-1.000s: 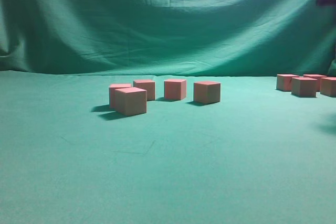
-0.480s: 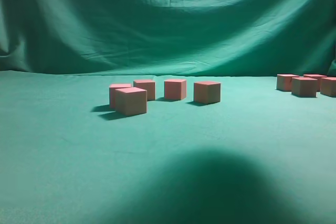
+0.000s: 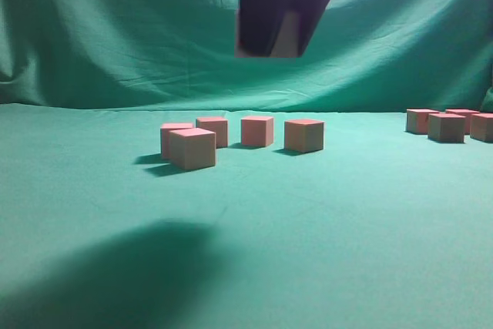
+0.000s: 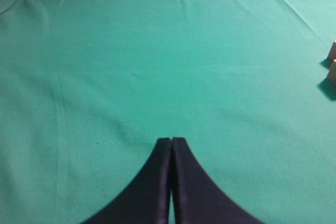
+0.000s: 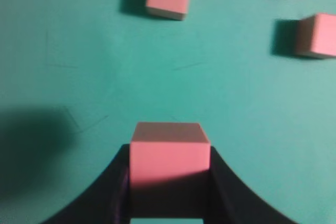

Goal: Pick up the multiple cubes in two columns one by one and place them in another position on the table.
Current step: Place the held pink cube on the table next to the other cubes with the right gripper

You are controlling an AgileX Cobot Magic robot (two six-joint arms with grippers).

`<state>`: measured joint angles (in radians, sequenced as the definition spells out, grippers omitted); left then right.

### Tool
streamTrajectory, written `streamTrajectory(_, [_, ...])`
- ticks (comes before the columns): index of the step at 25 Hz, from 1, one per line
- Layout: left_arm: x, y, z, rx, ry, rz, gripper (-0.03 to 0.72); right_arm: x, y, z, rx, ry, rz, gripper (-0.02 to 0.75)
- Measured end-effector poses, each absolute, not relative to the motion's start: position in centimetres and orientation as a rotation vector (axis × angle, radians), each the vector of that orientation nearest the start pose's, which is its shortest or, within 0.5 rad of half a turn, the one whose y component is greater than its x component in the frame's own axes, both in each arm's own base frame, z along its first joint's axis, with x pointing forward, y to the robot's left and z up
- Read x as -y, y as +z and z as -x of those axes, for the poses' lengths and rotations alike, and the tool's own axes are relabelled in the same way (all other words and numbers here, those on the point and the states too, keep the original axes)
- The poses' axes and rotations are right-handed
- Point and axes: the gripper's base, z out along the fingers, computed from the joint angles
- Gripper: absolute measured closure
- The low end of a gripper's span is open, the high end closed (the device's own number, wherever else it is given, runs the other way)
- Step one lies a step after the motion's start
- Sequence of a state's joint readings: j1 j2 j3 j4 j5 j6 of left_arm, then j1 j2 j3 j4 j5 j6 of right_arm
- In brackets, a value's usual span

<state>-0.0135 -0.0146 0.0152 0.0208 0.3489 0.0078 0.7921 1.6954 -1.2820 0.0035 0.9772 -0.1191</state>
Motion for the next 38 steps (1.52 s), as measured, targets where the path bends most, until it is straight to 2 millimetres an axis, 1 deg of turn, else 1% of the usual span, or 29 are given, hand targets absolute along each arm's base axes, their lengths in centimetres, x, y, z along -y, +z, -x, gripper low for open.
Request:
streamTrajectory(3, [0.0,17.7,-5.3,-1.833,0.016,-0.032,0.688,-25.4,23.4,-24.0,-2.588,0.114,1.343,0.479])
streamTrajectory(5, [0.0,17.7,-5.3,-1.833,0.016,-0.032,0.688,-25.8,22.4,-24.3,-2.607,0.096,1.362,0.479])
streamTrajectory(8, [0.0,17.7,-5.3,-1.833,0.016,-0.032,0.688,-26.5,21.8,-25.2,-2.593,0.068,1.376,0.479])
streamTrajectory(10, [0.0,17.7,-5.3,-1.833,0.016,-0.032,0.688,-27.1,21.8,-26.0,-2.553,0.046,1.403,0.479])
streamTrajectory(13, [0.0,17.7,-5.3,-1.833,0.016,-0.032,0.688,-27.8,21.2,-27.1,-2.512,-0.001,1.447,0.479])
streamTrajectory(20, [0.0,17.7,-5.3,-1.833,0.016,-0.032,0.688,-29.1,18.9,-28.9,-2.505,-0.070,1.493,0.479])
streamTrajectory(26, [0.0,17.7,-5.3,-1.833,0.016,-0.032,0.688,-28.9,17.4,-29.9,-2.546,-0.097,1.491,0.479])
streamTrajectory(30, [0.0,17.7,-5.3,-1.833,0.016,-0.032,0.688,-28.4,17.2,-30.2,-2.569,-0.107,1.482,0.479])
streamTrajectory(35, [0.0,17.7,-5.3,-1.833,0.016,-0.032,0.688,-28.4,16.7,-30.4,-2.581,-0.112,1.483,0.479])
streamTrajectory(38, [0.0,17.7,-5.3,-1.833,0.016,-0.032,0.688,-28.4,16.7,-30.4,-2.579,-0.111,1.482,0.479])
